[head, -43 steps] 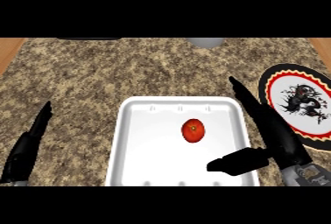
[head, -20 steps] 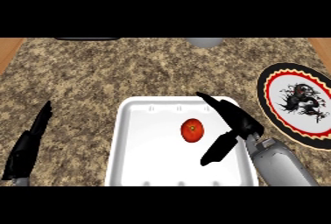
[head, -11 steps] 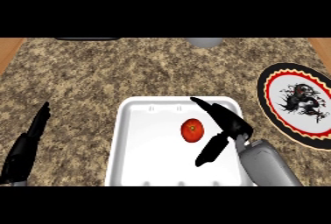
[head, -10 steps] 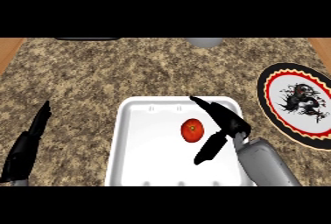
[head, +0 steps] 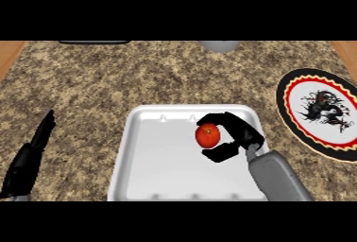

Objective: Pick the tomato from the tray and place it in the plate

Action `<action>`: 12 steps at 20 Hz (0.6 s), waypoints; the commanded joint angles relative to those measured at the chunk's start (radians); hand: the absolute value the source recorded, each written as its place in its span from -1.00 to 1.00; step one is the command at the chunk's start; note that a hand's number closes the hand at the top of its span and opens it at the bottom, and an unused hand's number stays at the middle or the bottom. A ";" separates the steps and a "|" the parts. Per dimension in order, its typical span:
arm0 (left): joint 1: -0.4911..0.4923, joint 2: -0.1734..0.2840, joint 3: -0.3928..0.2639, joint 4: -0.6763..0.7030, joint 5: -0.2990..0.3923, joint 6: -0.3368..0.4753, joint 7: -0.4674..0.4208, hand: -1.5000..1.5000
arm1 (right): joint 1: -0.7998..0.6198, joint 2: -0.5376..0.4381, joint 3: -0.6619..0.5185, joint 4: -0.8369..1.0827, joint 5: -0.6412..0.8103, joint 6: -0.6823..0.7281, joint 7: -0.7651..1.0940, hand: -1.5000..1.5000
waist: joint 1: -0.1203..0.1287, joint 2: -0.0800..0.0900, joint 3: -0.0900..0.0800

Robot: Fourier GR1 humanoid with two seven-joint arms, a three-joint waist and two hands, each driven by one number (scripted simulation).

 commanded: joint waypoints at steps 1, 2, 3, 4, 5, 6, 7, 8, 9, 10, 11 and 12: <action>0.014 -0.007 0.009 -0.090 -0.015 -0.018 0.056 0.00 | -0.004 0.040 -0.021 0.025 0.034 0.004 -0.047 1.00 | 0.002 0.005 0.003; -0.029 -0.001 0.028 -0.028 -0.016 -0.025 0.063 0.00 | 0.005 0.038 -0.023 0.019 0.038 0.013 -0.062 1.00 | 0.000 0.005 0.003; 0.073 -0.025 0.008 -0.101 -0.030 -0.019 0.039 0.00 | 0.031 0.046 -0.012 -0.014 0.062 -0.002 -0.037 1.00 | 0.002 0.005 0.003; -0.007 -0.013 0.028 0.040 -0.022 -0.032 -0.037 0.00 | 0.002 0.090 0.007 0.068 0.092 -0.046 -0.074 1.00 | 0.001 0.006 0.003; 0.013 -0.016 0.014 -0.038 -0.016 -0.010 0.003 0.00 | -0.010 -0.184 -0.116 0.118 0.043 0.072 -0.234 1.00 | 0.006 0.010 0.004; -0.014 0.011 0.036 -0.016 -0.005 -0.022 0.037 0.00 | 0.025 -0.328 -0.154 0.067 0.031 0.135 -0.274 1.00 | -0.024 0.012 0.005; 0.012 -0.010 0.032 -0.029 0.002 -0.012 0.020 0.00 | 0.024 -0.420 -0.182 0.087 0.053 0.153 -0.305 1.00 | -0.027 0.014 0.006; 0.015 -0.012 0.032 -0.024 -0.010 0.001 0.015 0.00 | 0.037 -0.488 -0.202 0.099 0.075 0.150 -0.338 1.00 | -0.046 0.016 0.008; 0.022 -0.003 0.039 -0.023 -0.007 -0.005 0.010 0.00 | 0.024 -0.542 -0.222 0.119 0.097 0.144 -0.358 1.00 | -0.042 0.022 0.009; 0.023 -0.008 0.036 -0.028 -0.003 -0.006 0.014 0.00 | 0.022 -0.600 -0.231 0.131 0.121 0.148 -0.370 1.00 | -0.049 0.022 0.010; 0.021 -0.002 0.050 -0.025 0.003 -0.003 0.009 0.00 | 0.031 -0.649 -0.247 0.154 0.125 0.157 -0.412 1.00 | -0.046 0.026 0.011; 0.017 -0.008 0.042 -0.026 0.003 -0.006 0.010 0.00 | 0.021 -0.695 -0.266 0.175 0.130 0.157 -0.462 1.00 | -0.038 0.031 0.013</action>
